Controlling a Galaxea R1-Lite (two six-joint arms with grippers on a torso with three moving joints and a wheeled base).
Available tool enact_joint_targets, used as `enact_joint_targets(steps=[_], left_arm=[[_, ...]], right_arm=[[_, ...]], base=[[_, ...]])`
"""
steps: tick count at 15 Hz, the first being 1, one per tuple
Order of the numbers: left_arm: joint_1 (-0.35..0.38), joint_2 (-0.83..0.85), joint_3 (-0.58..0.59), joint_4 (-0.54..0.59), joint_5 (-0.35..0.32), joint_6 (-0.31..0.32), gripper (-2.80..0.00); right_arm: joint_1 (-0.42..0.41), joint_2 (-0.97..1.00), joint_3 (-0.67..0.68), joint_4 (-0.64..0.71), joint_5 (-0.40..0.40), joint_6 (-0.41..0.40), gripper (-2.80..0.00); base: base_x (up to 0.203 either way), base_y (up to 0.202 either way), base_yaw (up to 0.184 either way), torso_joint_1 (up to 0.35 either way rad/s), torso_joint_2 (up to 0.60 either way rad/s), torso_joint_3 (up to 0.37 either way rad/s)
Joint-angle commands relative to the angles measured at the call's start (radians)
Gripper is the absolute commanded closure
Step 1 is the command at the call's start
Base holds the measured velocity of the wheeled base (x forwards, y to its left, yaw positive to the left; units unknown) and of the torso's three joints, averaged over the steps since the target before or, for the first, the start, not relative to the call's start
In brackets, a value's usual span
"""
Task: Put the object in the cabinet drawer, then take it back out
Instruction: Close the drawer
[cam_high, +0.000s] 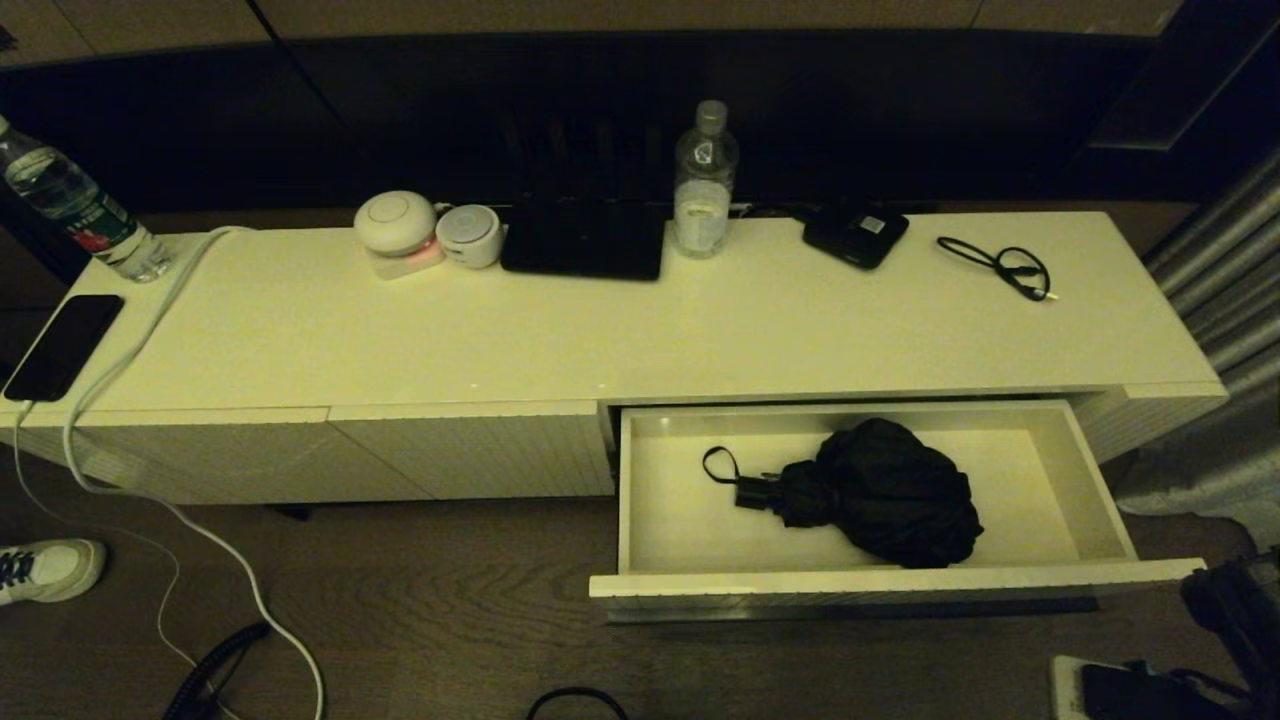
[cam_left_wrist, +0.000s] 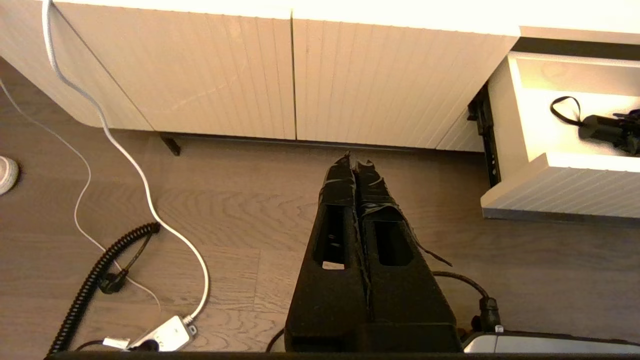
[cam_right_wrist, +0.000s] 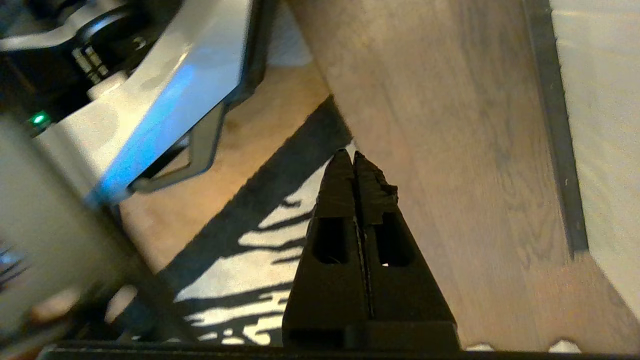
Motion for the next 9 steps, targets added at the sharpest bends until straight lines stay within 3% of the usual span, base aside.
enact_joint_targets(steps=[1,4,9], left_arm=[[0.001,-0.002,0.000,0.000,0.000,-0.001,0.00],[0.001,-0.002,0.000,0.000,0.000,-0.001,0.00],[0.001,-0.002,0.000,0.000,0.000,-0.001,0.00]], right_arm=[[0.000,0.178,0.006,-0.143,0.001,0.007,0.00],[-0.005,0.229,-0.019,-0.298,-0.006,0.033,0.00],[-0.003,0.214,-0.055,-0.332,-0.083,0.034,0.00]], base=[[0.000,0.000,0.000,0.000,0.00,0.000],[0.000,0.000,0.000,0.000,0.00,0.000],[0.000,0.000,0.000,0.000,0.00,0.000]])
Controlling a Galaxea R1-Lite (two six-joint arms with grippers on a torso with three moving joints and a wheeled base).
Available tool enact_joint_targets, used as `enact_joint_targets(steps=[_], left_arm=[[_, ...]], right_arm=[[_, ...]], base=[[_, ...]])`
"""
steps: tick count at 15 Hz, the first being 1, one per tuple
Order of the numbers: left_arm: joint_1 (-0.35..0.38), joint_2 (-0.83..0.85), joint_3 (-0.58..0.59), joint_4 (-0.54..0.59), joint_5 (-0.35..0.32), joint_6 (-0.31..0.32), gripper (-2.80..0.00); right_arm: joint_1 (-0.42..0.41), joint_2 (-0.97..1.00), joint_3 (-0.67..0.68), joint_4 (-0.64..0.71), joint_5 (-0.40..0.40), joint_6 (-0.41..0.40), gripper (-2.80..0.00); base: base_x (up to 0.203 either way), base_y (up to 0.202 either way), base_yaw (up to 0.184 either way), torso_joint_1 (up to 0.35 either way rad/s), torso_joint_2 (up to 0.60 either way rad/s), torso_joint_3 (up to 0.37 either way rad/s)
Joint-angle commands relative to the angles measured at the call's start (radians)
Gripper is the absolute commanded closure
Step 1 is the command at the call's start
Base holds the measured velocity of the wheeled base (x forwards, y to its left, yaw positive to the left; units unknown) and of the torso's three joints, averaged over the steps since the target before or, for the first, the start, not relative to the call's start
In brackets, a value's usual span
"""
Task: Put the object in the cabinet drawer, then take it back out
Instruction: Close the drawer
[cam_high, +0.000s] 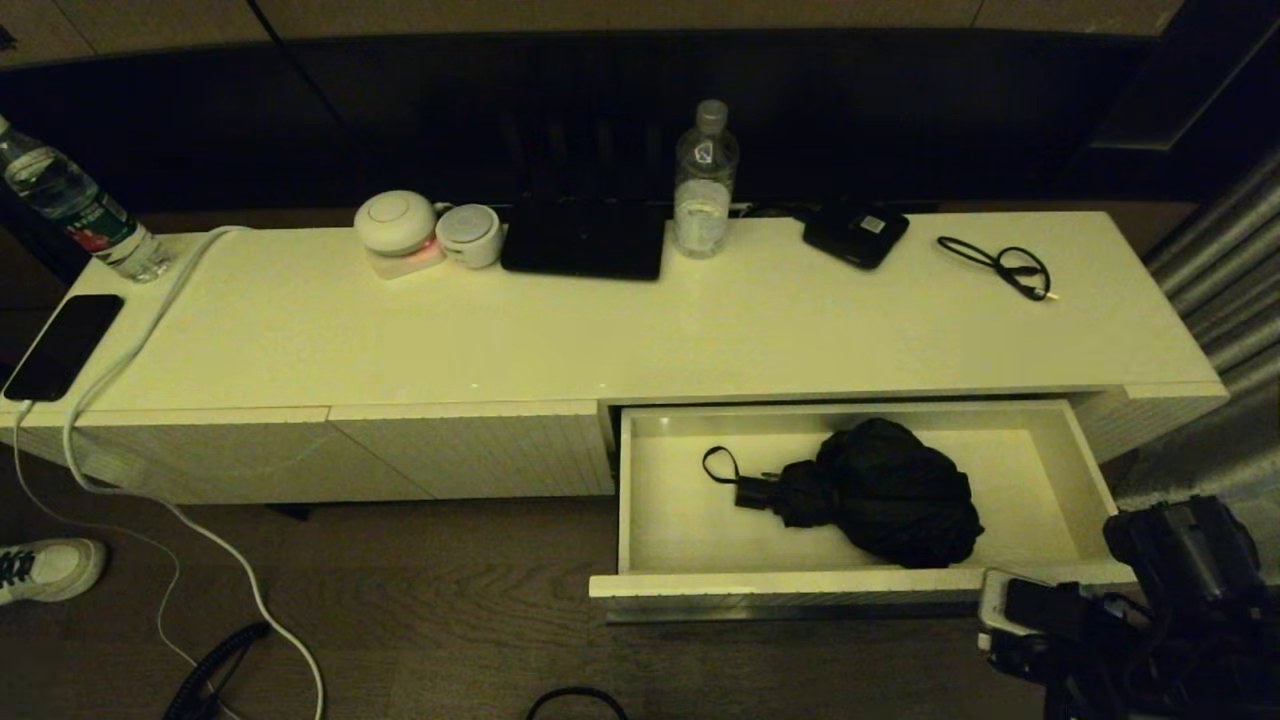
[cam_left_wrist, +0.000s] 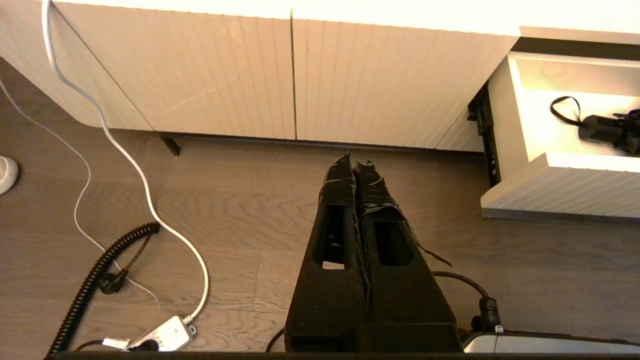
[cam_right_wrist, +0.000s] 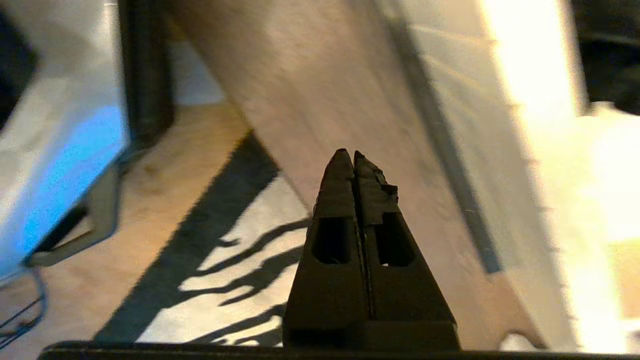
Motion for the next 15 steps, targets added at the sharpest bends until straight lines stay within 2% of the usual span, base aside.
enact_joint_targets(steps=[1,6,10,15], left_arm=[[0.000,-0.002,0.000,0.000,0.000,-0.001,0.00],[0.000,-0.002,0.000,0.000,0.000,-0.001,0.00],[0.000,-0.002,0.000,0.000,0.000,-0.001,0.00],[0.000,-0.002,0.002,0.000,0.000,-0.001,0.00]], right_arm=[[0.006,0.018,-0.007,-0.051,-0.014,-0.005,0.00],[0.019,0.091,-0.012,-0.191,-0.050,-0.004,0.00],[0.021,0.126,-0.025,-0.224,-0.082,-0.004,0.00],[0.026,0.167,-0.055,-0.326,-0.096,0.034,0.00]], base=[[0.000,0.000,0.000,0.000,0.00,0.000],[0.000,0.000,0.000,0.000,0.00,0.000],[0.000,0.000,0.000,0.000,0.00,0.000],[0.000,0.000,0.000,0.000,0.00,0.000]])
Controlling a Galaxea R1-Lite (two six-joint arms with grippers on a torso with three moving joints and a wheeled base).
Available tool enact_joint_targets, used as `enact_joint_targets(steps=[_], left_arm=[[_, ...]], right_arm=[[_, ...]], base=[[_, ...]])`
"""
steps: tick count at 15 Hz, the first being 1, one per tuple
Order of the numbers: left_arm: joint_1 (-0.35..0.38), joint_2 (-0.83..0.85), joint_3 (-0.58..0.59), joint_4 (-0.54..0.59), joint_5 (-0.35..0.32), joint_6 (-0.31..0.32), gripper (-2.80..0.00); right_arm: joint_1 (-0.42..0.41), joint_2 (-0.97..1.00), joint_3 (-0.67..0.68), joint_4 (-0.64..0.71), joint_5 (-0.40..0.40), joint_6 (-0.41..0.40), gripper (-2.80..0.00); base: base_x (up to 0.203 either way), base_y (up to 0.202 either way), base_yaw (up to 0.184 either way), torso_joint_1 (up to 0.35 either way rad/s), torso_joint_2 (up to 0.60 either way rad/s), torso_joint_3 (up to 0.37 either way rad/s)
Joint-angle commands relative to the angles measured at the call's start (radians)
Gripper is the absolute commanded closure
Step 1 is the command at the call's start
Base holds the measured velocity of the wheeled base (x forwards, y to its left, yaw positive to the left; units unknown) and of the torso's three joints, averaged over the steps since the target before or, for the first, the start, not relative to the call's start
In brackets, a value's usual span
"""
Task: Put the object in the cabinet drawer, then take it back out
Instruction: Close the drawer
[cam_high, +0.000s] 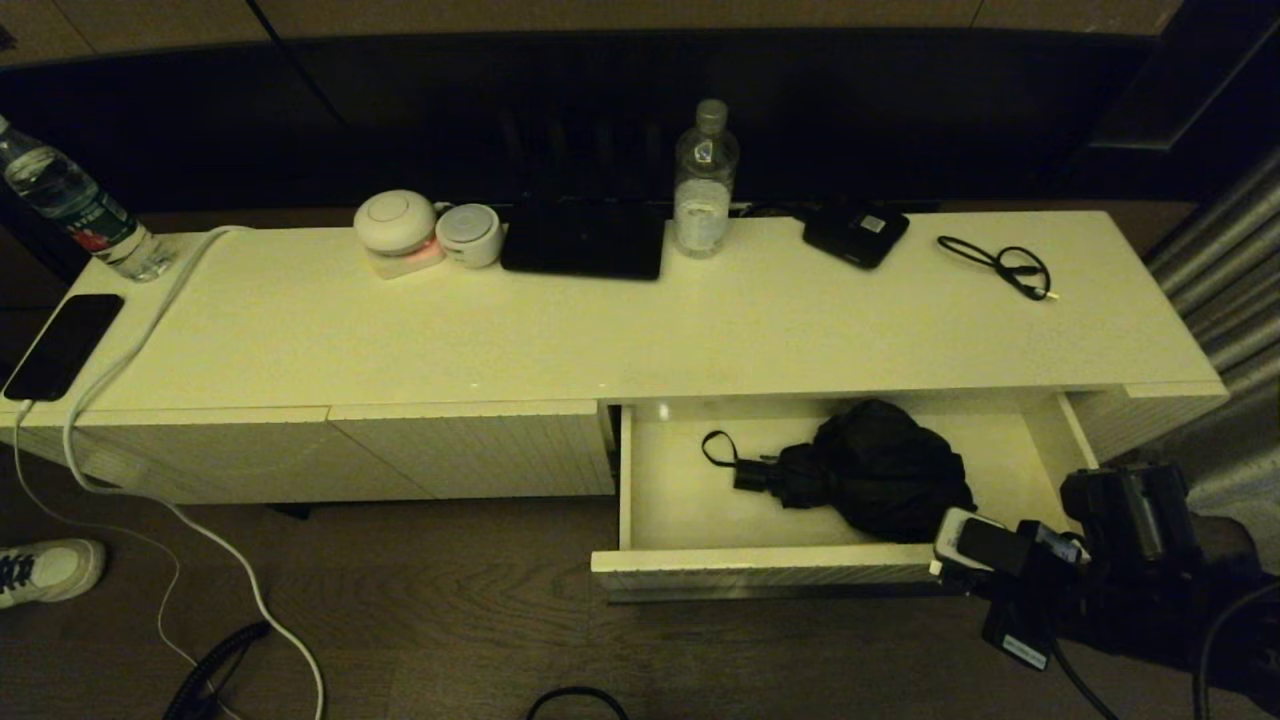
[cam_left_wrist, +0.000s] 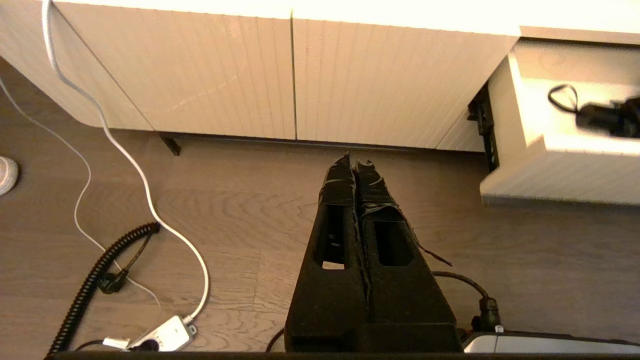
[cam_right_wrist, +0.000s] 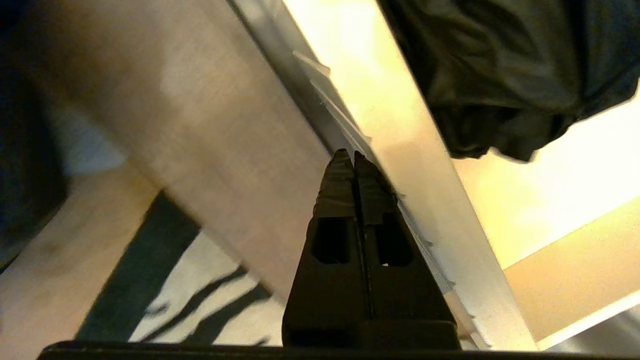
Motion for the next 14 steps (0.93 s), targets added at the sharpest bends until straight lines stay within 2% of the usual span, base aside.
enact_joint_targets(steps=[1,8,14], left_arm=[[0.000,-0.002,0.000,0.000,0.001,-0.001,0.00],[0.000,-0.002,0.000,0.000,0.001,-0.001,0.00],[0.000,-0.002,0.000,0.000,0.001,-0.001,0.00]], right_arm=[[0.000,0.019,-0.016,-0.007,-0.008,-0.005,0.00],[0.005,0.047,-0.083,-0.064,-0.083,0.048,0.00],[0.006,0.057,-0.131,-0.064,-0.092,0.069,0.00]], base=[[0.000,0.000,0.000,0.000,0.00,0.000],[0.000,0.000,0.000,0.000,0.00,0.000],[0.000,0.000,0.000,0.000,0.00,0.000]])
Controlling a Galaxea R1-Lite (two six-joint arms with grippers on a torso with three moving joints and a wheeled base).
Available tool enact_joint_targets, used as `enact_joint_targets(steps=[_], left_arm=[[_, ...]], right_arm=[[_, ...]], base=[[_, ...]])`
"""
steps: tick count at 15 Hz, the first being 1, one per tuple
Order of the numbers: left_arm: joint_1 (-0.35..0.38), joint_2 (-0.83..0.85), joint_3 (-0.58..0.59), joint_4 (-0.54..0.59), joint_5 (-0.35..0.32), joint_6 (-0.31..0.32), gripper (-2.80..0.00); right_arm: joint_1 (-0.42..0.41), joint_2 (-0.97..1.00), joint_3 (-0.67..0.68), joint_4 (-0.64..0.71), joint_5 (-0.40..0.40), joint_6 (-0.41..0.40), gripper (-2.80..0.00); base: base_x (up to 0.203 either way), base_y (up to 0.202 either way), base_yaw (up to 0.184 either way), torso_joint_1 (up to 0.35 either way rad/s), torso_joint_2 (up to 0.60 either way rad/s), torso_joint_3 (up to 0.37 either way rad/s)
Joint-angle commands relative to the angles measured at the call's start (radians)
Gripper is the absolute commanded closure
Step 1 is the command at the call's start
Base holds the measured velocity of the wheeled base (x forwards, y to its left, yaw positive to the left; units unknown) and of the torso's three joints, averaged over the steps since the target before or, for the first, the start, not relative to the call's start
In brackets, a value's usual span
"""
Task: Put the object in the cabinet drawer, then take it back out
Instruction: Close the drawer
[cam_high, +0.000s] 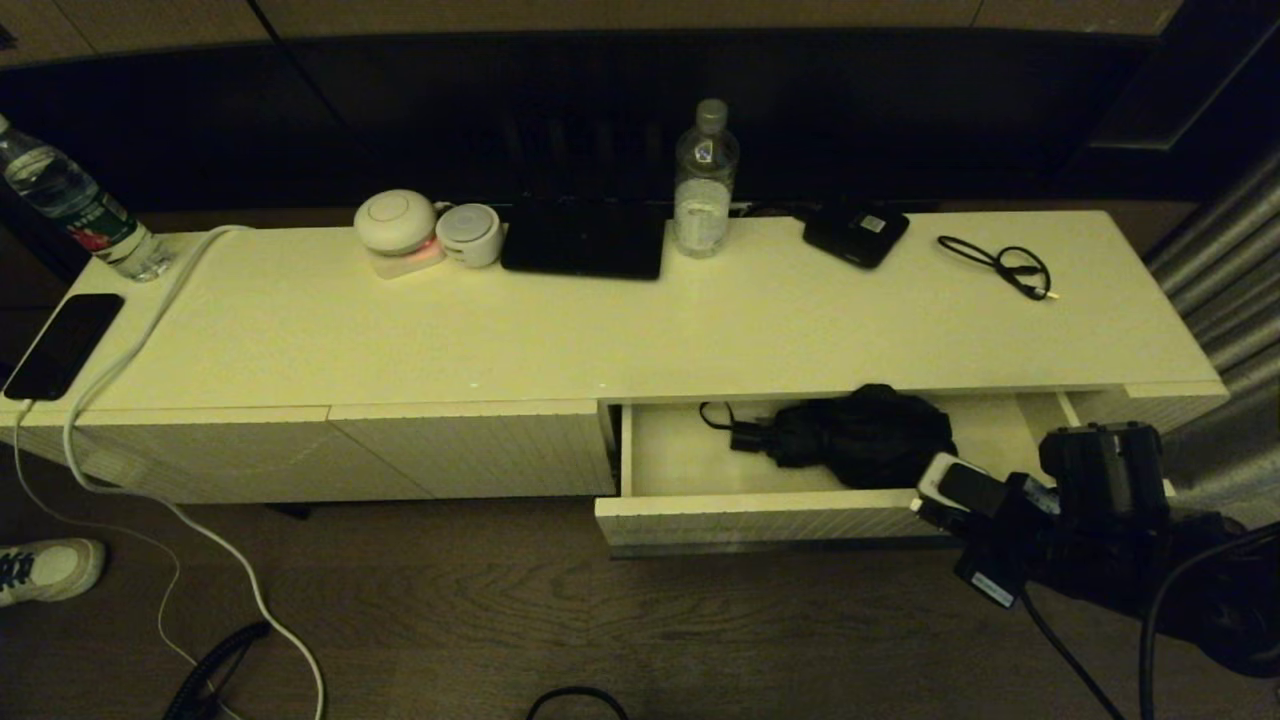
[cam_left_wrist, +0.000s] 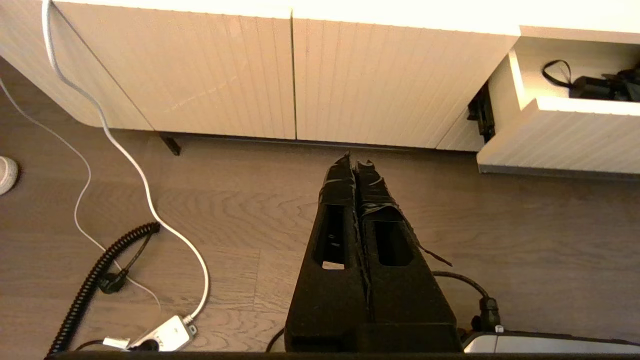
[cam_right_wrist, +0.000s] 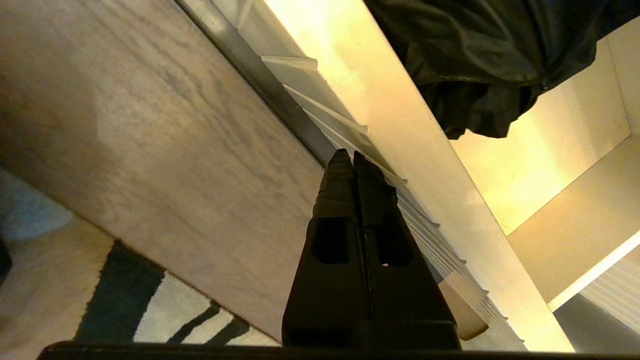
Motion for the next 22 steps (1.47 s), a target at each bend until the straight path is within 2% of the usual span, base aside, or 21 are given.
enact_joint_targets(steps=[1,7,12,16,18,22], left_arm=[[0.001,-0.002,0.000,0.000,0.001,-0.001,0.00],[0.001,-0.002,0.001,0.000,0.001,-0.001,0.00],[0.001,-0.002,0.000,0.000,0.001,-0.001,0.00],[0.000,-0.002,0.001,0.000,0.001,-0.001,0.00],[0.001,-0.002,0.001,0.000,0.001,-0.001,0.00],[0.001,-0.002,0.000,0.000,0.001,-0.001,0.00]], right_arm=[[0.001,0.012,-0.023,-0.007,-0.018,-0.003,0.00],[0.037,0.059,-0.080,-0.026,-0.073,0.077,0.00],[0.045,0.082,-0.122,-0.027,-0.098,0.108,0.00],[0.045,0.120,-0.191,-0.027,-0.119,0.221,0.00],[0.052,0.121,-0.212,-0.028,-0.124,0.251,0.00],[0.060,0.148,-0.232,-0.067,-0.123,0.250,0.00]], base=[[0.000,0.000,0.000,0.000,0.00,0.000],[0.000,0.000,0.000,0.000,0.00,0.000],[0.000,0.000,0.000,0.000,0.00,0.000],[0.000,0.000,0.000,0.000,0.00,0.000],[0.000,0.000,0.000,0.000,0.00,0.000],[0.000,0.000,0.000,0.000,0.00,0.000]])
